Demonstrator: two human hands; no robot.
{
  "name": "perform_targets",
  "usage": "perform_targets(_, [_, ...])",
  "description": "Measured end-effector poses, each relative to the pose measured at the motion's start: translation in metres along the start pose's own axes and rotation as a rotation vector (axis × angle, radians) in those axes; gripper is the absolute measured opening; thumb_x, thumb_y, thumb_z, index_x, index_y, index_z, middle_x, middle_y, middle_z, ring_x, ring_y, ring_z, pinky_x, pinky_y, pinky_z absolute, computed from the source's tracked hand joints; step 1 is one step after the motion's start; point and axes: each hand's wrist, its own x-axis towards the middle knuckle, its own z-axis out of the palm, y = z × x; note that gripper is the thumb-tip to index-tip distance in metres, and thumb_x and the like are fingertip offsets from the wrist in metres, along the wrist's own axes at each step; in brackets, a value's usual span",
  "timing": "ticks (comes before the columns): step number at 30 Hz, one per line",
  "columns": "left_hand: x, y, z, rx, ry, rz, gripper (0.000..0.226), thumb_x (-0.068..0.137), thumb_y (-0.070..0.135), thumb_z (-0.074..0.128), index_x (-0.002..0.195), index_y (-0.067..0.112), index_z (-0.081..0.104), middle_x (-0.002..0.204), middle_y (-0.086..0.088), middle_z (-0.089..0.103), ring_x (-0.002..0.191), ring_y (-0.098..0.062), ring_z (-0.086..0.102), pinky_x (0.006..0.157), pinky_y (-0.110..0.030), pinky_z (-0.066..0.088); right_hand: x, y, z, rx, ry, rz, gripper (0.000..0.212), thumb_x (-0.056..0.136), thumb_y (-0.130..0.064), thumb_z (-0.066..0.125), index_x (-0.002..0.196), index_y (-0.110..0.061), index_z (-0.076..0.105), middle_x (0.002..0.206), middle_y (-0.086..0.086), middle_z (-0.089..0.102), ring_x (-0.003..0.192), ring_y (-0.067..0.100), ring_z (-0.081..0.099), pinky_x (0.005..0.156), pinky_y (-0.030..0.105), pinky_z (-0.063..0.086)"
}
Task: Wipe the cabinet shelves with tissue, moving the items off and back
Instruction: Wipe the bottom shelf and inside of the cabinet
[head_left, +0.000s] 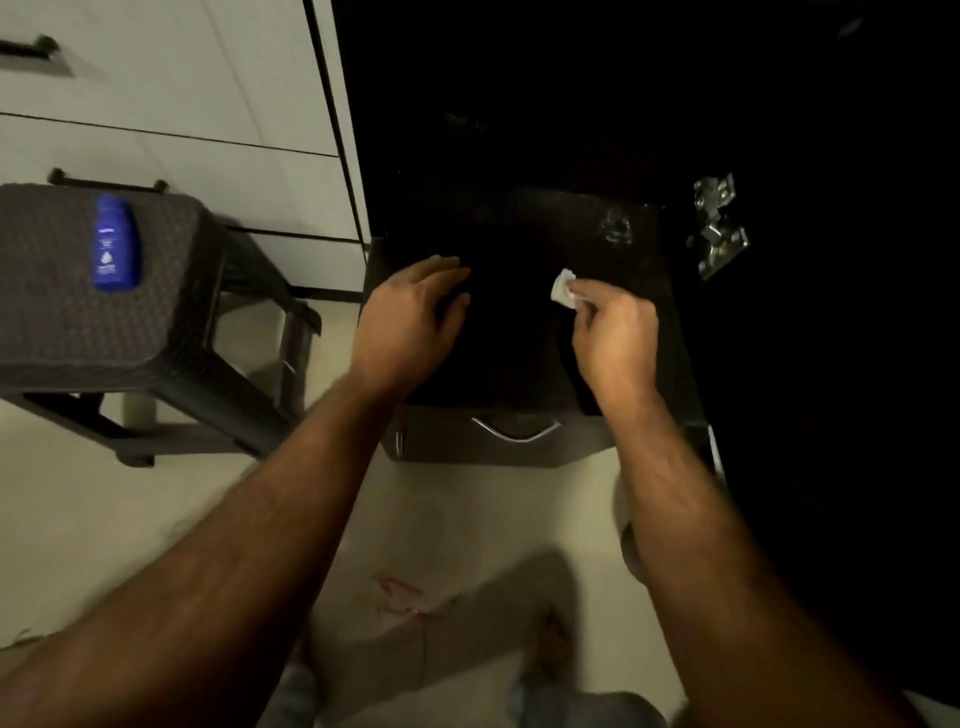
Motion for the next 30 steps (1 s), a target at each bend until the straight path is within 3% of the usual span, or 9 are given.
perform_targets(3, [0.002,-0.001,0.005,0.041,-0.029,0.045,0.036,0.099,0.026,0.051,0.132,0.015,0.058,0.139,-0.004,0.055,0.127,-0.018,0.052,0.1,-0.022,0.032,-0.005,0.009,0.005,-0.087,-0.078,-0.005,0.036,0.091,0.003,0.053,0.118,-0.015,0.069,0.118,0.008,0.068,0.111,0.024,0.063,0.095,0.035,0.052])
perform_targets(5, [0.004,-0.003,0.004,0.053,-0.019,0.062,0.035,0.099,0.026,0.051,0.131,0.014,0.058,0.138,-0.005,0.056,0.126,-0.019,0.053,0.1,-0.023,0.034,-0.008,0.007,0.012,-0.17,-0.206,-0.048,0.038,0.096,-0.004,0.047,0.131,-0.012,0.058,0.141,0.01,0.053,0.135,0.024,0.044,0.11,0.038,0.039])
perform_targets(8, [0.011,-0.001,0.001,0.083,-0.01,0.084,0.035,0.099,0.027,0.051,0.132,0.016,0.058,0.137,-0.004,0.057,0.124,-0.019,0.054,0.097,-0.023,0.033,-0.02,-0.005,0.018,-0.231,-0.413,-0.162,0.051,0.104,-0.033,0.032,0.152,-0.016,0.025,0.161,0.007,0.016,0.149,0.022,0.01,0.121,0.039,0.014])
perform_targets(11, [0.014,0.005,0.0,0.079,-0.016,0.079,0.037,0.099,0.028,0.048,0.134,0.017,0.056,0.135,-0.003,0.058,0.123,-0.018,0.054,0.097,-0.024,0.035,-0.046,0.0,0.007,-0.283,-0.547,-0.128,0.066,0.101,-0.055,0.017,0.156,-0.019,0.007,0.163,0.0,-0.004,0.149,0.015,-0.007,0.121,0.039,-0.003])
perform_targets(17, [0.002,0.006,-0.003,0.074,-0.097,0.073,0.037,0.1,0.028,0.047,0.135,0.017,0.055,0.137,-0.004,0.056,0.124,-0.019,0.052,0.099,-0.026,0.035,-0.018,0.018,-0.008,-0.362,-0.559,0.127,0.078,0.095,-0.066,0.009,0.155,-0.018,0.001,0.163,0.004,-0.01,0.149,0.016,-0.011,0.12,0.04,-0.009])
perform_targets(23, [-0.003,0.008,-0.014,0.086,-0.141,0.012,0.038,0.101,0.028,0.045,0.137,0.017,0.052,0.137,-0.006,0.054,0.124,-0.02,0.051,0.095,-0.023,0.031,-0.064,0.001,-0.016,-0.315,-0.602,-0.047,0.071,0.098,-0.061,0.013,0.155,-0.021,0.0,0.162,-0.001,-0.012,0.148,0.013,-0.015,0.12,0.041,-0.011])
perform_targets(28, [0.001,0.001,-0.014,0.078,-0.18,0.074,0.038,0.101,0.028,0.046,0.136,0.016,0.053,0.137,-0.005,0.056,0.125,-0.02,0.051,0.101,-0.027,0.034,-0.035,0.019,-0.018,-0.373,-0.576,0.178,0.068,0.099,-0.058,0.014,0.155,-0.023,-0.001,0.163,0.0,-0.009,0.149,0.014,-0.011,0.12,0.043,-0.01])
perform_targets(30, [0.001,0.002,-0.016,0.079,-0.165,0.093,0.038,0.1,0.028,0.046,0.135,0.015,0.053,0.138,-0.006,0.055,0.127,-0.021,0.05,0.104,-0.031,0.035,-0.027,-0.003,0.001,-0.367,-0.554,0.135,0.067,0.1,-0.055,0.017,0.155,-0.022,-0.001,0.163,0.001,-0.008,0.149,0.016,-0.01,0.12,0.044,-0.008])
